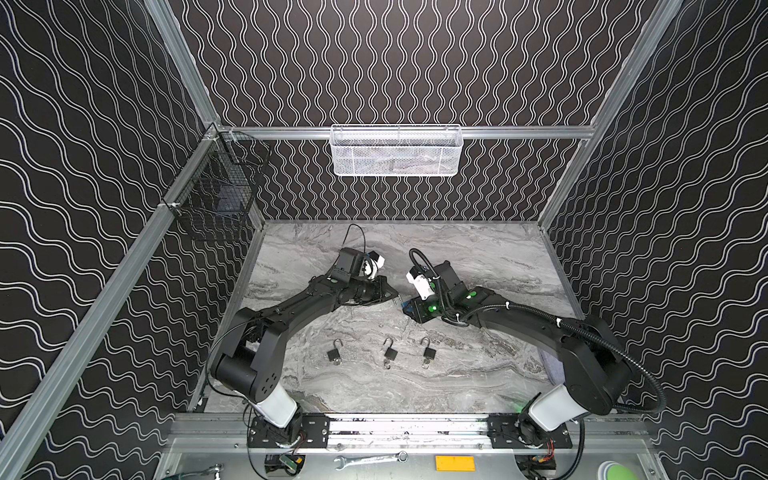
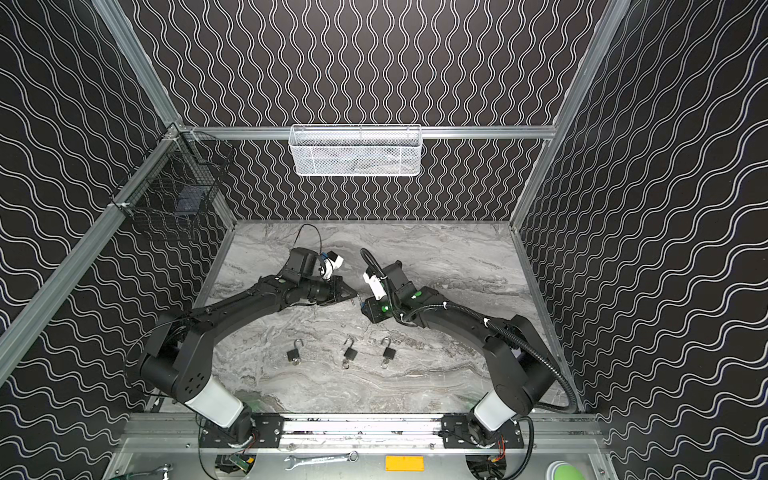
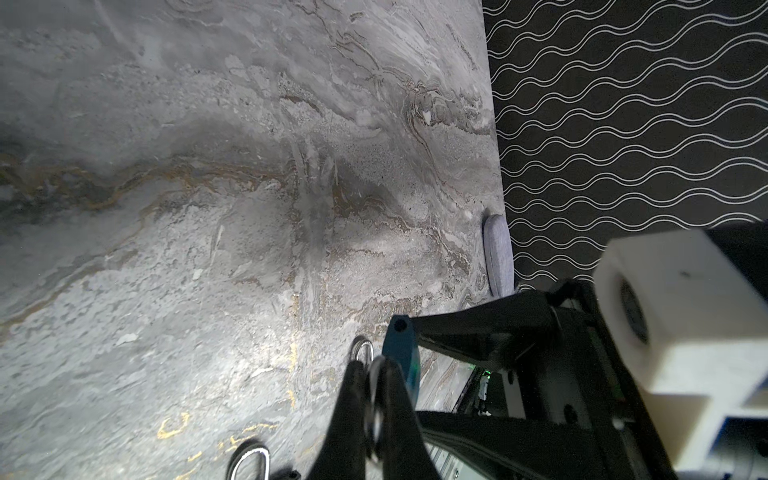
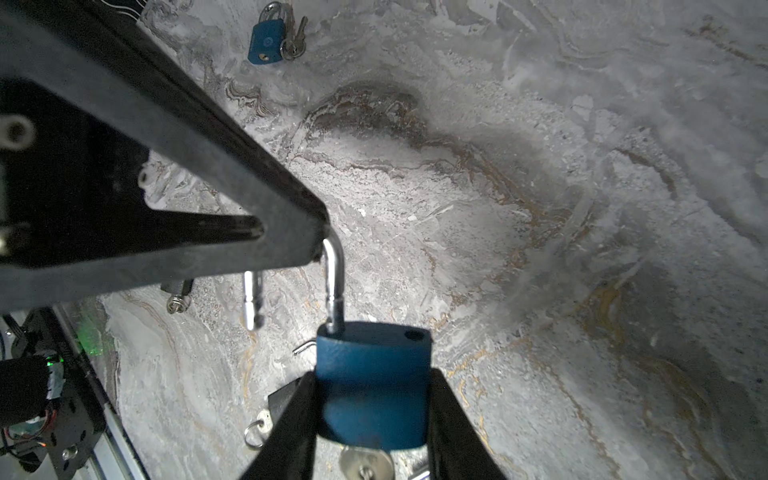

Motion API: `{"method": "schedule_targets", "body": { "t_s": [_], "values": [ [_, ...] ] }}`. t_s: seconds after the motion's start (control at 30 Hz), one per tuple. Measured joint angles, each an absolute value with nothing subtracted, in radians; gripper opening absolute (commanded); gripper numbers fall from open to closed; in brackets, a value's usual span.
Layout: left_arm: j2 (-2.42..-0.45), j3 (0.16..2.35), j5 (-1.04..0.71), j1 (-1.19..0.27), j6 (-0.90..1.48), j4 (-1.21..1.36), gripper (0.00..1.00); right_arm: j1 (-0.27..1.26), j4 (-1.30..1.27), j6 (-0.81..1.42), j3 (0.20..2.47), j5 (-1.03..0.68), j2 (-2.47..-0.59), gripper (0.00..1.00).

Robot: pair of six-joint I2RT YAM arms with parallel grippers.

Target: Lock with the key

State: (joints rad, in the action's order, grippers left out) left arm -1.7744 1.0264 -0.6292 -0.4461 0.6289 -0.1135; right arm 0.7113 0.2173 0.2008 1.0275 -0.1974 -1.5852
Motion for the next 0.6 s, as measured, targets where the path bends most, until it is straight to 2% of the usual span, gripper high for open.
{"method": "schedule_targets", "body": {
  "t_s": [0.23, 0.43, 0.6],
  "values": [
    [-1.761, 1.027, -0.606, -0.446, 0.633, -0.133, 0.0, 0.711, 0.177, 0.201, 1.023, -0.222, -1.574, 0.64],
    [-1.734, 1.039, -0.604, -0.446, 0.665, -0.142, 0.0, 0.711, 0.142, 0.181, 0.951, -0.213, -1.506, 0.65],
    [-1.69, 1.054, -0.589, -0.446, 0.733, -0.149, 0.0, 0.734, -0.056, 0.101, 0.707, -0.145, -1.346, 0.64]
  ]
}}
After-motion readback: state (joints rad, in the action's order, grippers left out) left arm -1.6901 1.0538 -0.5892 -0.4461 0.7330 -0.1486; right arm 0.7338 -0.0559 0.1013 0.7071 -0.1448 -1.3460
